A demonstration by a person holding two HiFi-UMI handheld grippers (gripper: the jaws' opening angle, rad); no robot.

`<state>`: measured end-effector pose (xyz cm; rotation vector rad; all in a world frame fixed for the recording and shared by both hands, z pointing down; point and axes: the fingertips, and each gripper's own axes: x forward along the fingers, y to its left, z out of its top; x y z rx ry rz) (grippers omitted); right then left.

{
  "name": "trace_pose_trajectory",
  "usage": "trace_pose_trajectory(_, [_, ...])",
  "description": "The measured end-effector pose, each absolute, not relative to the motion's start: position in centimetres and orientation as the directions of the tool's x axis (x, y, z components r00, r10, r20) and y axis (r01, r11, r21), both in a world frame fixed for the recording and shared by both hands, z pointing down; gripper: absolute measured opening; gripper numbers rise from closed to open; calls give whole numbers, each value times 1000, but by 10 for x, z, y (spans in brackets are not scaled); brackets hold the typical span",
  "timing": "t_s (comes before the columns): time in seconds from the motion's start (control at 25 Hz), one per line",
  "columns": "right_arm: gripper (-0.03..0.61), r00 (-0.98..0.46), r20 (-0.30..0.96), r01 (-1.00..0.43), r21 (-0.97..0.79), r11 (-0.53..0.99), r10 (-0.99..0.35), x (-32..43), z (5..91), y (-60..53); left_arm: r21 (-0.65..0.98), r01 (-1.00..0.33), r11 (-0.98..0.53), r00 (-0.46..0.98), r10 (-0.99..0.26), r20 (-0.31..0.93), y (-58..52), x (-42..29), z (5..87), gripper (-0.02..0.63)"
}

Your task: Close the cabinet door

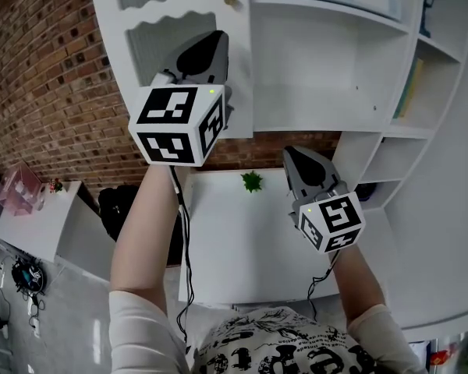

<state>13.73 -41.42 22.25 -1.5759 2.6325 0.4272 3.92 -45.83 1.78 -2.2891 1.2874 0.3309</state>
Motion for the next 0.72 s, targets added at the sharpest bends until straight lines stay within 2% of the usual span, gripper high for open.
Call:
trace_pose_trajectory(0.16, [17,-478,-165,-874,189,448,-863,136,237,-405,-272,-812,-516,584,-730,-356,-447,32,67,14])
trace_pose_trajectory(0.52, [15,-493,-154,-864,201,461,-856,137,269,-377,-228,-779,-584,625,-752,-210,-412,16,193,14])
trace_pose_trajectory(0.72, [15,-487,-131,-870,165,465,-864,145,297,-361,-120,-735,-667,678,-723,-133,-378,21,260,14])
